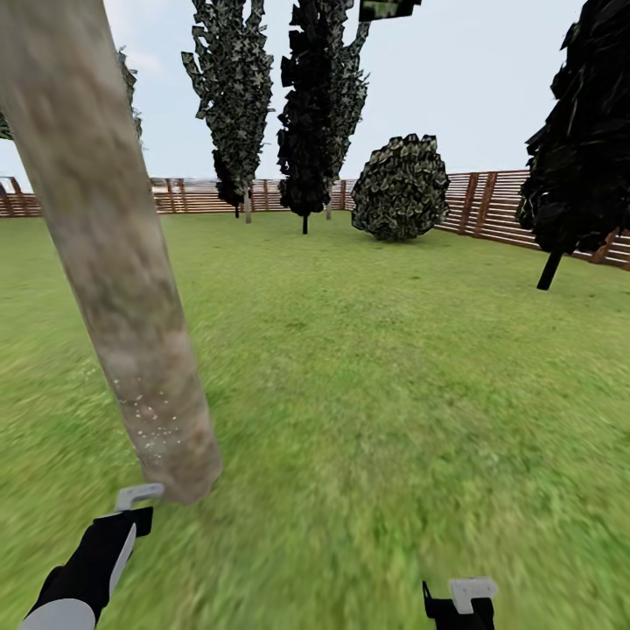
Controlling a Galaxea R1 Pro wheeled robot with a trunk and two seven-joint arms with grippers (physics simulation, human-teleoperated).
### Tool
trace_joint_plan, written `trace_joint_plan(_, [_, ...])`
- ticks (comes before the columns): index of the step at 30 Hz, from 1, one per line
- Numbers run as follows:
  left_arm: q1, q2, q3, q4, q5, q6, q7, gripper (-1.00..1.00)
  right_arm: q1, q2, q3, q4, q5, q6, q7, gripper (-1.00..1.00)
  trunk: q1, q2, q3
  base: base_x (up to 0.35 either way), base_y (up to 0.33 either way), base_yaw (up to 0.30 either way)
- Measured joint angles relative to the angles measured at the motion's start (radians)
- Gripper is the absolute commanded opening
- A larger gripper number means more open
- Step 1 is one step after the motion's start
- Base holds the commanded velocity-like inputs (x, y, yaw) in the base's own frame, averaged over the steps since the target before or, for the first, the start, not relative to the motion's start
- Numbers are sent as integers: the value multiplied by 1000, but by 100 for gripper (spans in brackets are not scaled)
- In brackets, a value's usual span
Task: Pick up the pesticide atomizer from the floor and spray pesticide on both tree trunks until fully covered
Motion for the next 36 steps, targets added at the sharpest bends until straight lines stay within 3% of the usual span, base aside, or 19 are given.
trace_joint_plan(24, [0,-1,4,0,3,-2,2,-100,0,1,-1,-1,-1,1,-1,100,0,0,0,62,-258,2])
trace_joint_plan(36, [0,-1,5,-1,5,-1,4,-100,0,2,0,-1,-1,1,-2,100,0,0,0,178,-242,253])
